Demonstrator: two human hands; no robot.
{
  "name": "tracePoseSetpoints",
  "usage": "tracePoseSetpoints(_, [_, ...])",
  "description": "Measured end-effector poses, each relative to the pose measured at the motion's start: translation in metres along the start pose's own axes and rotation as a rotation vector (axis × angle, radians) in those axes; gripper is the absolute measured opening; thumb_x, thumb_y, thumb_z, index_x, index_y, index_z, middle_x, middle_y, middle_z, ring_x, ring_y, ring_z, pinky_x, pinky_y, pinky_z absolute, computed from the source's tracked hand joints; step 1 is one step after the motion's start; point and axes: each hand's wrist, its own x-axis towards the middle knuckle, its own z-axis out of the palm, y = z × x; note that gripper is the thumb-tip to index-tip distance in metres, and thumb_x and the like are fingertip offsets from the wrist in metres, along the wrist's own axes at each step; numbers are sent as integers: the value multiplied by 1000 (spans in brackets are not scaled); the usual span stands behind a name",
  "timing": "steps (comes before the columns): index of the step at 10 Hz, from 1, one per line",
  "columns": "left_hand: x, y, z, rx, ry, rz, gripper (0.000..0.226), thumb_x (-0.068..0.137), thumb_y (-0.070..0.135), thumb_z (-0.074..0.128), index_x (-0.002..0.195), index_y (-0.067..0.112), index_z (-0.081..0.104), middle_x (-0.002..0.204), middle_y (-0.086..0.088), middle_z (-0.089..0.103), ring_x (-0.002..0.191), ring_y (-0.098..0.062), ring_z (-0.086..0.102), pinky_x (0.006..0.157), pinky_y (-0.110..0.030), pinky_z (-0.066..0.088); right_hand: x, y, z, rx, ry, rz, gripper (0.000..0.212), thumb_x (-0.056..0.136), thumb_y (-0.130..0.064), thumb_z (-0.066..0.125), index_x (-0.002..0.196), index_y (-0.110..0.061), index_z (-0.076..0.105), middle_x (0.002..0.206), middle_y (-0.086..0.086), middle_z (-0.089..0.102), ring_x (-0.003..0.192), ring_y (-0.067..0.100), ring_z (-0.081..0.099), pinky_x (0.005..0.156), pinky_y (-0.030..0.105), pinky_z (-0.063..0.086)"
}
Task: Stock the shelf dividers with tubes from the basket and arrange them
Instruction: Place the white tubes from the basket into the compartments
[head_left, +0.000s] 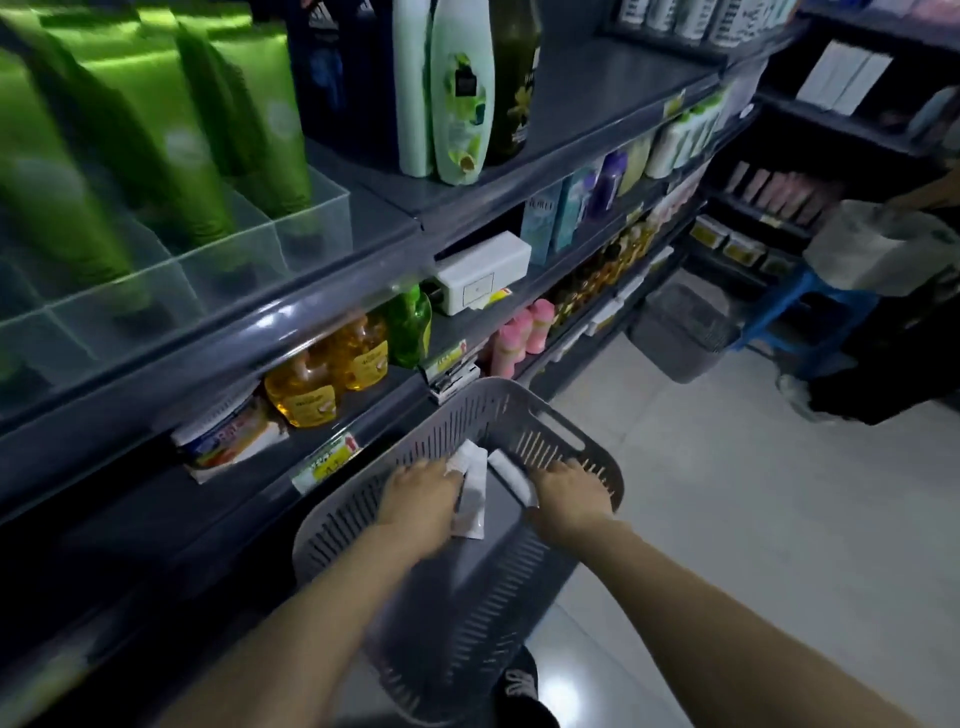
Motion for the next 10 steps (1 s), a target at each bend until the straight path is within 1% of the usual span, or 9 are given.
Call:
tracePoseSetpoints(1, [26,11,29,-56,-82,-59,34,88,23,57,122,18,53,122,-6,54,117,-25,48,94,-38,40,30,19,15,4,-79,-28,44,89,-28,56,129,-12,50,129,12,52,122,30,44,95,40,43])
tracePoseSetpoints(3, [66,31,82,-164,-236,-162,40,89,29,56,127,17,50,127,-8,51,117,-28,49,94,-39,42,87,43,48,0,-259,-71,36,88,-20,52,124,-13,56,123,10,60,115,29,56,90,37,48])
tracePoseSetpoints(4, [77,39,109,-266,-240,-232,46,90,26,53,135,19,46,137,-10,42,126,-31,41,102,-40,38,111,46,67,24,-377,-63,42,90,-32,54,128,-14,51,124,10,60,116,29,56,92,37,47])
tracePoseSetpoints(5, [87,44,135,-357,-201,-262,48,90,26,49,138,28,43,143,-9,34,132,-33,32,103,-39,36,129,45,91,42,-415,-63,52,92,-33,50,139,-15,36,129,14,54,119,31,53,95,39,45])
tracePoseSetpoints(6, [95,53,161,-493,-215,-333,59,92,33,54,146,31,31,153,-6,27,139,-32,29,111,-48,31,142,41,114,21,-465,-71,66,93,-22,48,149,-21,13,144,18,36,127,31,46,101,40,41])
tracePoseSetpoints(7, [99,57,185,-545,-276,-360,60,96,40,46,150,24,25,158,-6,14,144,-31,14,115,-50,18,150,35,126,-80,-452,-89,68,94,-20,50,146,-41,12,144,19,30,123,29,47,95,39,44])
tracePoseSetpoints(8, [100,61,187,-502,-292,-386,50,99,28,43,147,24,33,156,-11,16,142,-33,16,112,-48,23,154,33,135,-90,-397,-109,46,94,-21,50,136,-35,35,128,13,43,112,26,54,87,38,47])
tracePoseSetpoints(9, [101,58,183,-465,-259,-514,40,97,15,42,137,13,41,145,-16,32,128,-35,38,101,-44,38,153,32,140,-114,-332,-131,31,97,-19,42,128,-21,46,121,12,50,105,25,59,83,37,48])
tracePoseSetpoints(10, [90,46,174,-307,-282,-493,34,95,10,42,129,9,40,129,-14,47,107,-30,55,80,-38,45,148,29,140,-84,-370,-125,41,93,-16,51,131,-28,39,122,13,46,105,26,58,77,35,45])
